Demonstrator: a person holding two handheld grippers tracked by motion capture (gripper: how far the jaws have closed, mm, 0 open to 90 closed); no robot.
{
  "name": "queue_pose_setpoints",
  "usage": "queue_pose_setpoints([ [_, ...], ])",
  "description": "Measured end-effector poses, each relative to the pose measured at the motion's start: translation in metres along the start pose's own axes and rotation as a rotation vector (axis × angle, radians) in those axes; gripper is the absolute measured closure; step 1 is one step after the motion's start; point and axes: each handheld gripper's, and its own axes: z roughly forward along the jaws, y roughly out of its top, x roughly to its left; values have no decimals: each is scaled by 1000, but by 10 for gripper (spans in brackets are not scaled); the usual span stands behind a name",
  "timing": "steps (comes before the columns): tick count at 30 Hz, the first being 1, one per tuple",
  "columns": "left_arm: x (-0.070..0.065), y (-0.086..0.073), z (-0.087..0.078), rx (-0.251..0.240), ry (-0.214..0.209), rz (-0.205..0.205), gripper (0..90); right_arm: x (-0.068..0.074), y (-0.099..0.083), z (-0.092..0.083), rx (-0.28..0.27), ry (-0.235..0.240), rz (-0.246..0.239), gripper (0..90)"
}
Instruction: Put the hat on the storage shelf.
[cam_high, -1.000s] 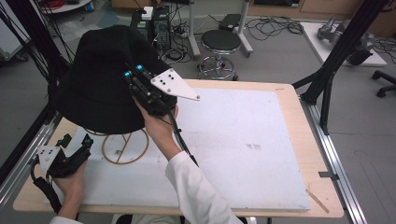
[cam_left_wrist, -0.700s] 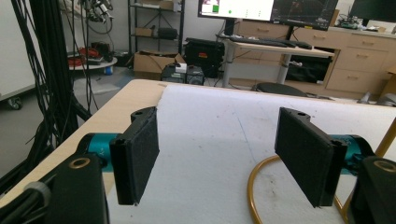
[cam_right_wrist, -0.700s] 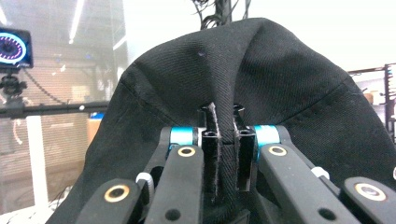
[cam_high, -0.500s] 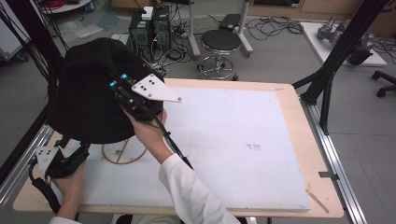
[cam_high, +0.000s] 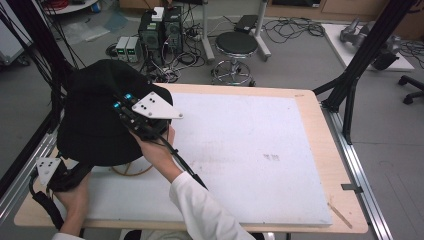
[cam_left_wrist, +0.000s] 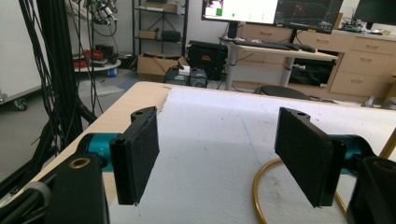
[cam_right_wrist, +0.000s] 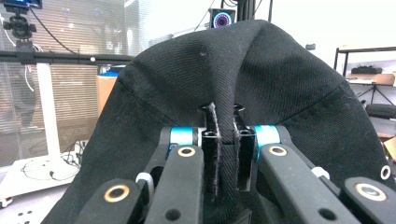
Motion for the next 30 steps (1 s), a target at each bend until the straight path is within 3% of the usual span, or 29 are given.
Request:
queue_pose_setpoints([
  [10, 1, 0, 0, -3, 7, -2, 308, 2, -12, -1, 19, 3, 2, 857],
  [30, 1, 0, 0, -4, 8, -1, 308, -6, -16, -6, 32, 0, 20, 843],
])
